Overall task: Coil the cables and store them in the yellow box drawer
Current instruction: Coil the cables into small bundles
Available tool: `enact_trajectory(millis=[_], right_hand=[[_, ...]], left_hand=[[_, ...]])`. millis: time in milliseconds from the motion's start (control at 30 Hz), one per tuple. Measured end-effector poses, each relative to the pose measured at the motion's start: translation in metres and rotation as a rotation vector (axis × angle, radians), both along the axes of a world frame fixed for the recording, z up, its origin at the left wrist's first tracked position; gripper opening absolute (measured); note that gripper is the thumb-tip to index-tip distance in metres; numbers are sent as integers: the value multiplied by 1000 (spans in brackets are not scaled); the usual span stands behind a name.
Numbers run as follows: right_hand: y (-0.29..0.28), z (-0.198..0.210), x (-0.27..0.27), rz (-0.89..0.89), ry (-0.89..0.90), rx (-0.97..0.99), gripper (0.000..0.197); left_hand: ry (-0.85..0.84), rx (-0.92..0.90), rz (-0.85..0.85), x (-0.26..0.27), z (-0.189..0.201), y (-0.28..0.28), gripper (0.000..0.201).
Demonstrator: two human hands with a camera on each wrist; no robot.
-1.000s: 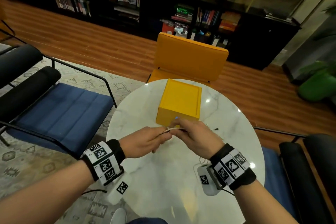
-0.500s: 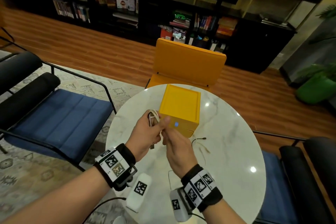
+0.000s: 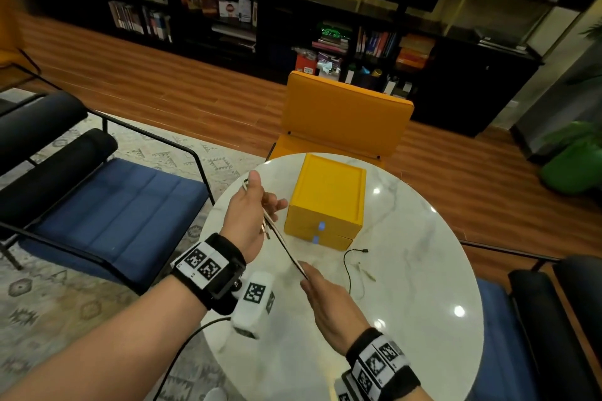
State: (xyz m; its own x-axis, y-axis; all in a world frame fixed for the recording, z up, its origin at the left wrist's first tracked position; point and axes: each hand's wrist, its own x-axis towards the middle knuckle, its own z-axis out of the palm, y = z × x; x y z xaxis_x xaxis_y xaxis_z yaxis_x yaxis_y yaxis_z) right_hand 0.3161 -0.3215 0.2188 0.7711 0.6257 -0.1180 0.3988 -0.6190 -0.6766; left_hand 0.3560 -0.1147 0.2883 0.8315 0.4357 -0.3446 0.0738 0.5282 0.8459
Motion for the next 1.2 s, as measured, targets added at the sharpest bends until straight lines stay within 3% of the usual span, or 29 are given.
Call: enact_trajectory(millis=[100,233,367,467,567,600,700,833,1000,1100,1200], right_hand=[[-13,11,-3,80,-128,-147,34],[-35,44,-1,219,-199,-184,27],[-41,88,19,152,-338,56,33],[-25,108,54,41,-455,205,24],[-14,113,83,-50,-423,216,25],[-12,111,86,-74,-411,217,23],[-10,107,86,-173,-347,296,15],[-2,98,81,-332,-292,499,12],[7,77,67,-337,-449,550,13],[8,63,58,-240,-372,529,34],[8,55,52,-202,-288,459,42]], left_hand=[[16,-120,10,3,2,1,45],[79,12,-59,10,10,15,44],[122,352,-416,1,16,0,50],[73,456,-721,-13,31,-33,57],[-17,539,-815,-19,40,-49,72],[-69,566,-828,-19,36,-49,61],[-75,643,-822,-17,27,-46,38],[-97,540,-779,-21,18,-51,19],[-184,593,-589,-21,14,-57,37],[-208,546,-448,-22,8,-56,39],[-224,419,-414,-22,8,-58,31]])
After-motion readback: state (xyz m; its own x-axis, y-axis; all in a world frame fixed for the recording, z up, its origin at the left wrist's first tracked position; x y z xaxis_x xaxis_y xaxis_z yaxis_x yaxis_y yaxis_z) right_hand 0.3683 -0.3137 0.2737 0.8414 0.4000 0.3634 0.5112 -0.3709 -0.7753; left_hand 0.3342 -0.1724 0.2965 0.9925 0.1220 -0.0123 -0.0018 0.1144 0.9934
